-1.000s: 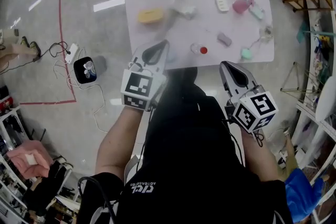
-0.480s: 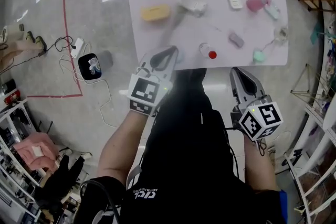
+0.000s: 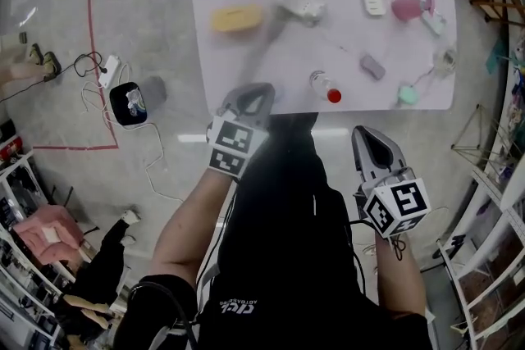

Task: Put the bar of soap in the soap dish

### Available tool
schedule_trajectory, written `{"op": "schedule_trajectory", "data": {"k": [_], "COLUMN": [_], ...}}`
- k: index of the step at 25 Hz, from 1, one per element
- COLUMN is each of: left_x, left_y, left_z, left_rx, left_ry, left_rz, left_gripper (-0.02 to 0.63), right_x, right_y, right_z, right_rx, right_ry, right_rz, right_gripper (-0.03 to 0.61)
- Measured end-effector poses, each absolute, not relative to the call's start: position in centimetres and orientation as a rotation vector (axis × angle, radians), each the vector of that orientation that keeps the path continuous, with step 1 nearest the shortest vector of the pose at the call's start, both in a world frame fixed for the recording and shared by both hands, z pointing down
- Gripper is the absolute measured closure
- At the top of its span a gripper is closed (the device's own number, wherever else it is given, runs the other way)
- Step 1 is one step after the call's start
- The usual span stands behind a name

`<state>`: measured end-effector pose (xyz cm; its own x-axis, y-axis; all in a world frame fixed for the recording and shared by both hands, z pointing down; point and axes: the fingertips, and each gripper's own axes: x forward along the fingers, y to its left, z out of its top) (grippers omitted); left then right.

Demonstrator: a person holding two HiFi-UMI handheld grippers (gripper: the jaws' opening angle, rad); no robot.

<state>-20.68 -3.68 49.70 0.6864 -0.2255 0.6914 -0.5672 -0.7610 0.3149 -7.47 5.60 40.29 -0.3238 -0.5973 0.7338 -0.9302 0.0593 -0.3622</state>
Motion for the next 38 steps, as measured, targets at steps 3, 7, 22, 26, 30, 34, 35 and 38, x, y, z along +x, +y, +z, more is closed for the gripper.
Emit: {"op": "schedule_trajectory", "data": {"k": [3,7,22,26,30,34,35,38], "left_x": [-20.4,-20.4,-21.8,-22.1,-22.3,-22.5,-22.4,-22.2], "left_y": [-3.2,-3.0,1.3,3.4,4.1,4.0,3.9,3.8], "left_z": [51.4,54.3,66.8,70.0,72.7,74.6,74.8,75.4], "left_rx": [2.372,2.362,2.398,2.404,2.367,2.382,2.391,2.398], "left_ry": [-0.579,-0.545,-0.157,-0.014,0.021,0.048,0.052,0.097], "left_rz": [0.907,0.978,1.553,1.715,1.798,1.913,1.934,1.983], "left_gripper": [0.598,0.520,0.255,0.215,0.213,0.213,0.213,0.213], "right_x": [-7.0,-6.4,-6.6,-6.7,-6.0,-5.3,-5.2,-5.1], "right_y": [5.7,6.1,6.7,8.1,9.4,10.8,11.1,12.4], "right_z": [41.4,43.2,47.4,48.0,48.4,49.1,49.3,49.8], "right_rx": [1.529,1.526,1.532,1.547,1.583,1.626,1.636,1.651], "right_ry": [-1.939,-1.911,-1.862,-1.826,-1.796,-1.767,-1.756,-1.730], "right_rz": [1.177,1.219,1.316,1.350,1.382,1.418,1.431,1.467], "right_gripper": [0.565,0.565,0.565,0.565,0.565,0.565,0.565,0.565]}}
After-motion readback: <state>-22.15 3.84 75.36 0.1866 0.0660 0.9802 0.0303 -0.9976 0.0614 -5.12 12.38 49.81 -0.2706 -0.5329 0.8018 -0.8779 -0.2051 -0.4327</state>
